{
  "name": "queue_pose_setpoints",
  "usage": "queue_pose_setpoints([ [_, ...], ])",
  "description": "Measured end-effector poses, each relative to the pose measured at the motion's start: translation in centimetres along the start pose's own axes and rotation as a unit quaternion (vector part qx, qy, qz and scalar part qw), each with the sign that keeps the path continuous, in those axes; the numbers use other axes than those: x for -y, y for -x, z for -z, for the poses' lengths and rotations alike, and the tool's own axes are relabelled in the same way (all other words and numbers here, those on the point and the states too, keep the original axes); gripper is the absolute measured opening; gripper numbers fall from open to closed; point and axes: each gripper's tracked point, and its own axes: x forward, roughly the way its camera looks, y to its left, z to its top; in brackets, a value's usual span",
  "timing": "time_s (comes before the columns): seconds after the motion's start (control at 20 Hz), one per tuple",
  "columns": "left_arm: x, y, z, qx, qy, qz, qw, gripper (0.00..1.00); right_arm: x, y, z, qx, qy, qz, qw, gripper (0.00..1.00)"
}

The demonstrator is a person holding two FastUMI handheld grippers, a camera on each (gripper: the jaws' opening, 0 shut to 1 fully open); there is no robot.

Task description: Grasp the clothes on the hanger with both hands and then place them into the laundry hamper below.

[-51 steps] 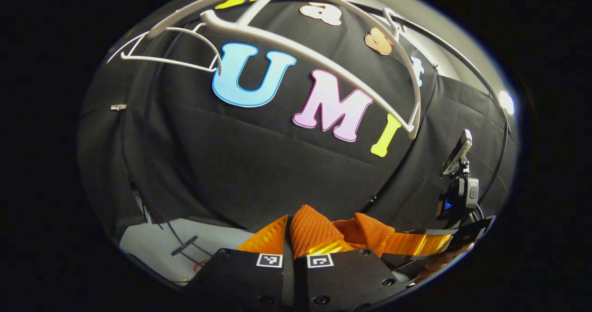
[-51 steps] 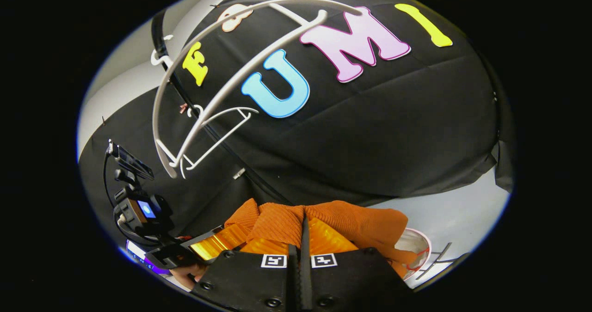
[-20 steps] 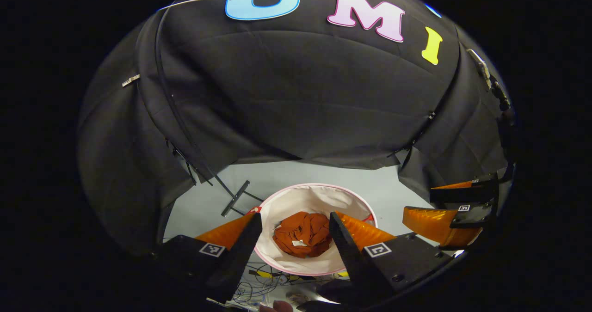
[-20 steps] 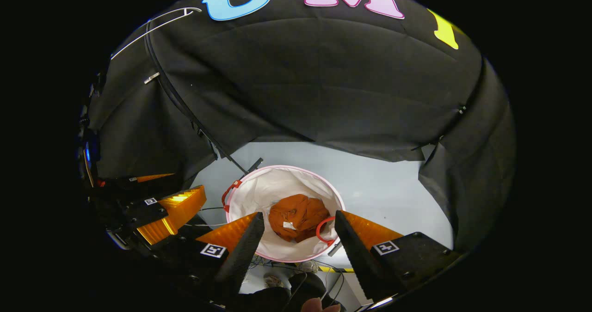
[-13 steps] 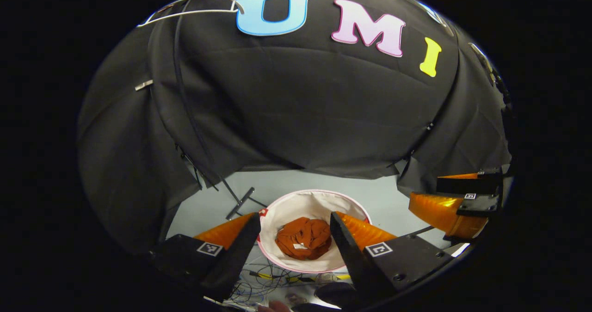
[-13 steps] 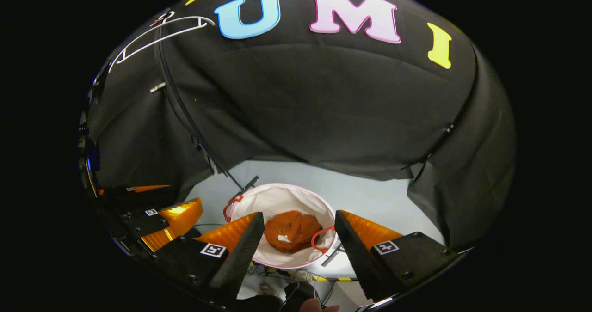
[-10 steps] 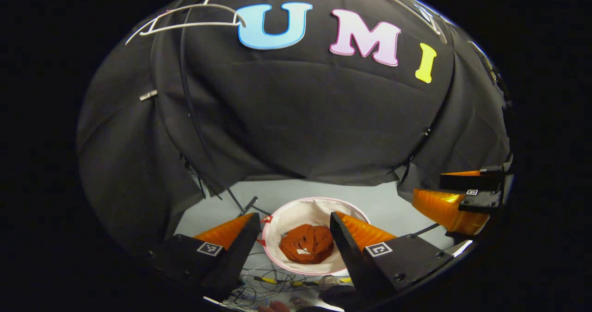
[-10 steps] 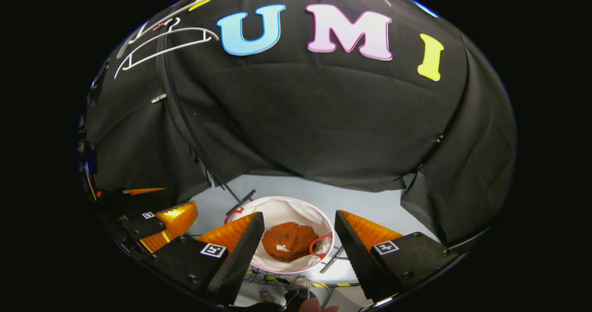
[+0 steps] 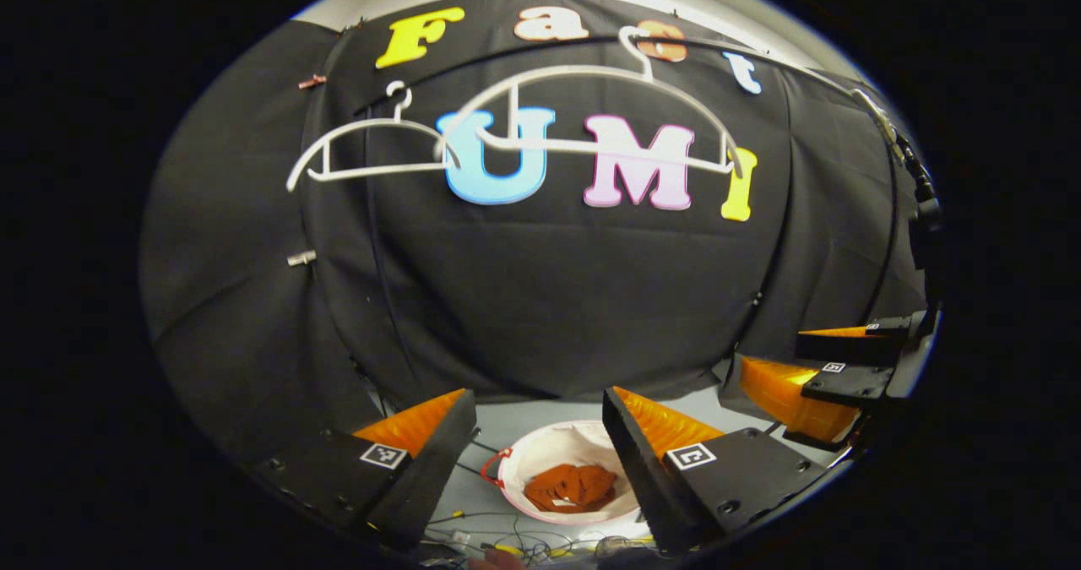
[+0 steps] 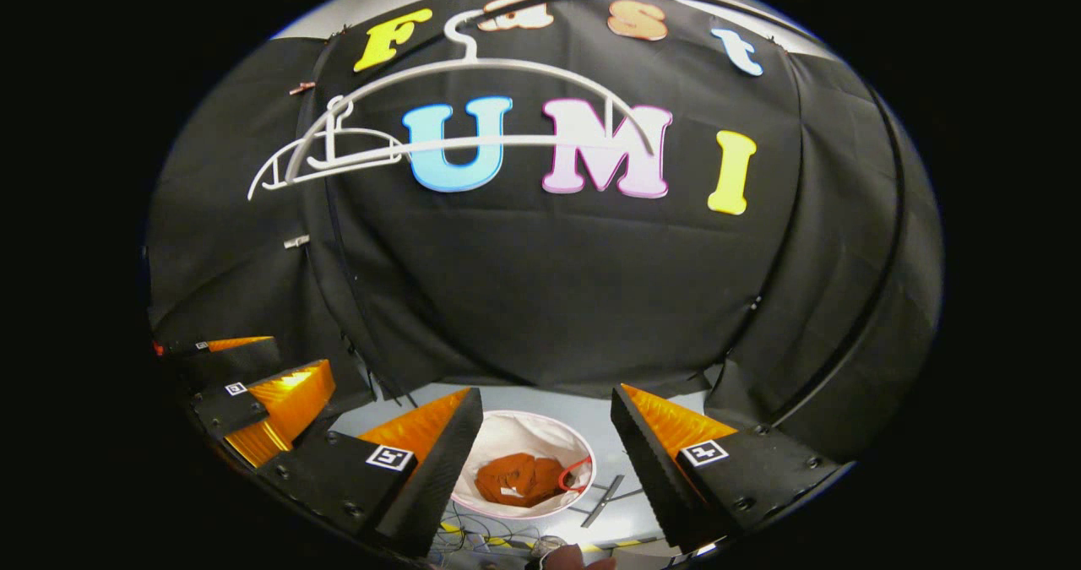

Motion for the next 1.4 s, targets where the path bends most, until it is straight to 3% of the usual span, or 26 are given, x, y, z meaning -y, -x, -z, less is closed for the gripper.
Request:
queue_pose_setpoints([
  [0.25, -0.1, 5.0, -3.8, 0.045, 0.011, 0.017, 0.999, 0.96, -0.3, 6.1, -3.9, 0.067, 0.003, 0.024, 0.997, 0.99],
  [0.4, -0.7, 7.5, -5.9, 0.067, 0.02, 0.014, 0.997, 0.95, -0.5, 9.4, -5.4, 0.093, 0.004, 0.036, 0.995, 0.95],
  [0.5, -1.0, 9.3, -7.4, 0.087, 0.02, 0.01, 0.996, 0.95, -0.2, 11.2, -6.5, 0.11, -0.002, 0.043, 0.993, 1.0],
  [0.9, -1.4, 14.5, -11.4, 0.146, 0.013, -0.007, 0.989, 0.92, 0.9, 17.5, -11.7, 0.191, -0.022, 0.058, 0.98, 0.97],
  [1.05, -0.9, 16.6, -12.3, 0.16, 0.013, -0.006, 0.987, 0.95, 0.7, 19.4, -12.8, 0.211, -0.018, 0.055, 0.976, 1.0],
  [1.4, 0.3, 20.8, -12.9, 0.176, 0.008, -0.008, 0.984, 0.92, 1.1, 23.3, -12.6, 0.232, -0.013, 0.047, 0.972, 0.96],
])
